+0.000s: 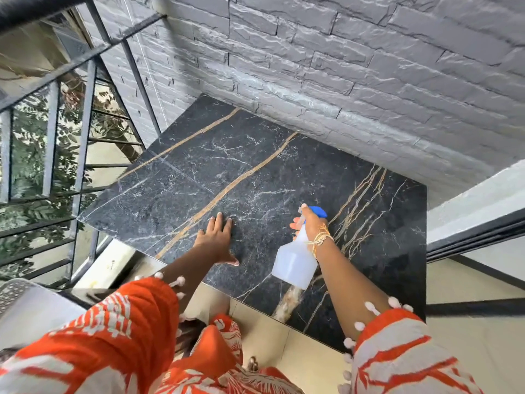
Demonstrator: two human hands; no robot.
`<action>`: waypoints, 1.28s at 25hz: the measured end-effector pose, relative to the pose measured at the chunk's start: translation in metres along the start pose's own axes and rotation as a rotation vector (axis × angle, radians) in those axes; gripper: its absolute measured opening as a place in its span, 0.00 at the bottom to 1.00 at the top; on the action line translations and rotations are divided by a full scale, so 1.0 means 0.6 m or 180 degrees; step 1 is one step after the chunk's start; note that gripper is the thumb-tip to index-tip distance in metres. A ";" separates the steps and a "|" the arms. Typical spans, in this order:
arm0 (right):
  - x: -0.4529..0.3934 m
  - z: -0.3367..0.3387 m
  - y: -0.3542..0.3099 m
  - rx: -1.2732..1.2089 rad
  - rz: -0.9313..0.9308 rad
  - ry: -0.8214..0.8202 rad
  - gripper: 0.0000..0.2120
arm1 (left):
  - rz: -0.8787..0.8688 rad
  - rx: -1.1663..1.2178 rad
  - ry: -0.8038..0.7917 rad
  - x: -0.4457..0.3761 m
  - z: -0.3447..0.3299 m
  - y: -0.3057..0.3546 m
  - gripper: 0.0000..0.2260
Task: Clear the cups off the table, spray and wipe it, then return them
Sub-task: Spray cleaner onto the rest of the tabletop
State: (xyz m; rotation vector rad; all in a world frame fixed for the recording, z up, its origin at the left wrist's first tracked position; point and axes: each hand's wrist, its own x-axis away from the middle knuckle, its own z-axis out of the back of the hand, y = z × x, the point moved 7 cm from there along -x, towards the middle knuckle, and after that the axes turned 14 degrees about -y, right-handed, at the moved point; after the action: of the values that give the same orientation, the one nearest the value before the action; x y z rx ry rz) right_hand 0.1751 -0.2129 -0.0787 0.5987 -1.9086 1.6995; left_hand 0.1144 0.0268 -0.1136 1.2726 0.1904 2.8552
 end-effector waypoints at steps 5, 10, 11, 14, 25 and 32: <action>0.005 0.017 0.017 0.0007 0.0106 0.0374 0.14 | 0.0010 0.0162 0.0161 0.012 -0.009 -0.008 0.57; 0.036 -0.025 0.040 0.0088 0.0041 -0.0094 0.13 | 0.0168 0.0397 0.0378 0.054 -0.039 -0.045 0.54; 0.043 -0.038 0.046 0.0061 0.0017 -0.0125 0.12 | 0.0210 0.0444 0.0397 0.062 -0.046 -0.056 0.54; 0.062 -0.095 0.058 0.0194 -0.0049 -0.0436 0.11 | 0.0367 0.0557 0.0436 0.089 -0.064 -0.100 0.53; 0.075 -0.354 0.093 0.0500 -0.0331 -0.1191 0.14 | 0.0723 0.0870 0.0513 0.122 -0.068 -0.279 0.51; 0.076 -0.501 0.117 0.0988 -0.0305 -0.1519 0.10 | 0.0651 0.0795 0.0443 0.121 -0.077 -0.346 0.50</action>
State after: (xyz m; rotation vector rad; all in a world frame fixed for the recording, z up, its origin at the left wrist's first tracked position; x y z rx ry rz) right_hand 0.1207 0.0941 -0.0775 1.2928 -1.8829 1.9305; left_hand 0.0231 0.2319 -0.1146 1.1907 0.4577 3.1817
